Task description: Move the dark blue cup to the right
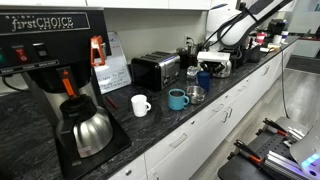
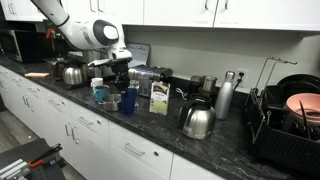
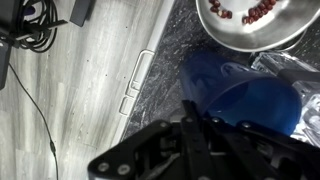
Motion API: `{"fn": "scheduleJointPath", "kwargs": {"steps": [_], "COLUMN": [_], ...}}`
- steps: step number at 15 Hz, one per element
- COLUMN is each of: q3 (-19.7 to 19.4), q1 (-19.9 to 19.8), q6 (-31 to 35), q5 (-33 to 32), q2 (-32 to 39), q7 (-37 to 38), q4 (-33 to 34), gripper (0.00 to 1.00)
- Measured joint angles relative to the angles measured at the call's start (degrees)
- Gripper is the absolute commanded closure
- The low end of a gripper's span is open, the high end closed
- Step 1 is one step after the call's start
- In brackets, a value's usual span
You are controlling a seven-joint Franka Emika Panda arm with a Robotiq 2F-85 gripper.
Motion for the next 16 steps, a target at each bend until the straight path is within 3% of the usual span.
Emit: {"fn": "scheduleJointPath", "kwargs": {"steps": [5,6,7,16], "q3": [-0.28,-0.47,-0.64,-0.94], "q1": [0.17,0.17,0.17,0.19], "q6": [0.00,0.00,0.00,0.01], "q5": [0.01,0.01,0.03,0.16], "q2": [0.14,0.14,0.14,0.15], "q7": [0.00,0.00,-0.05,-0.25], "q4": [-0.80,-0.89,-0.96,-0.98], "gripper": [0.99,0.78,0.68,0.08]}}
